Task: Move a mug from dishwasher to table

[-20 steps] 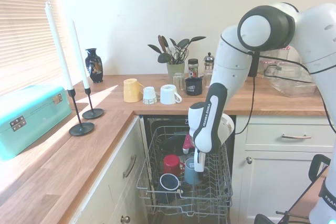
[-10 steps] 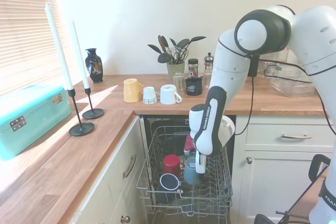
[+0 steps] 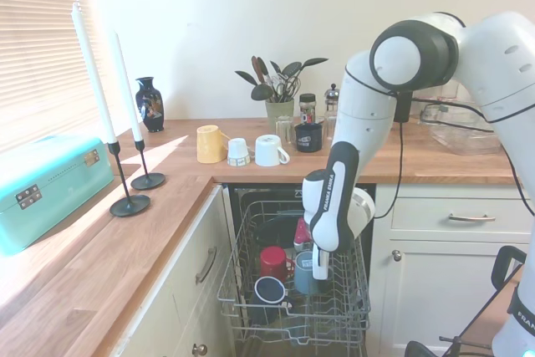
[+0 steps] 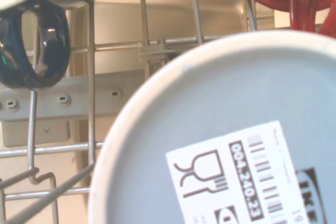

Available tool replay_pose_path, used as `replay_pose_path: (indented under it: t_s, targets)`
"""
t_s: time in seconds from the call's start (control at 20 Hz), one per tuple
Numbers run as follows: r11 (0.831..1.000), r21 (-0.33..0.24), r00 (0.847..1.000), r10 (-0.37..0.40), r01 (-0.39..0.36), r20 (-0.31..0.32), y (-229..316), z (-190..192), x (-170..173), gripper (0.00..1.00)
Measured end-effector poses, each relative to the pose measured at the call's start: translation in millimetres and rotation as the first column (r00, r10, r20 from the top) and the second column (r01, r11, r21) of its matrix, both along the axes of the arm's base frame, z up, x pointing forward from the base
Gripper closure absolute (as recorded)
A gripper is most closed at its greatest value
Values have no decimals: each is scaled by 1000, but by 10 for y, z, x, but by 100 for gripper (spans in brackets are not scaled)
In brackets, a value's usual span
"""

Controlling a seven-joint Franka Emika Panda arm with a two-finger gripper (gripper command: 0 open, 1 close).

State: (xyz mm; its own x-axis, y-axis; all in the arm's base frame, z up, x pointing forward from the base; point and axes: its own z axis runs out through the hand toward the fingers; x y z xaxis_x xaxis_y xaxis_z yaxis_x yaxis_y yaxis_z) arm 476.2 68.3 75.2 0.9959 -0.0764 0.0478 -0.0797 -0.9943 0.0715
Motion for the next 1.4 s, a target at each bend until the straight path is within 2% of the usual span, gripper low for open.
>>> replay_pose_path:
  t_s: [0.8,1.4]
  targets:
    - [1000,-2,999,-32,32,-33,-59,-22,104,100]
    - [1000,1,998,-9,9,-63,33,-39,84,100]
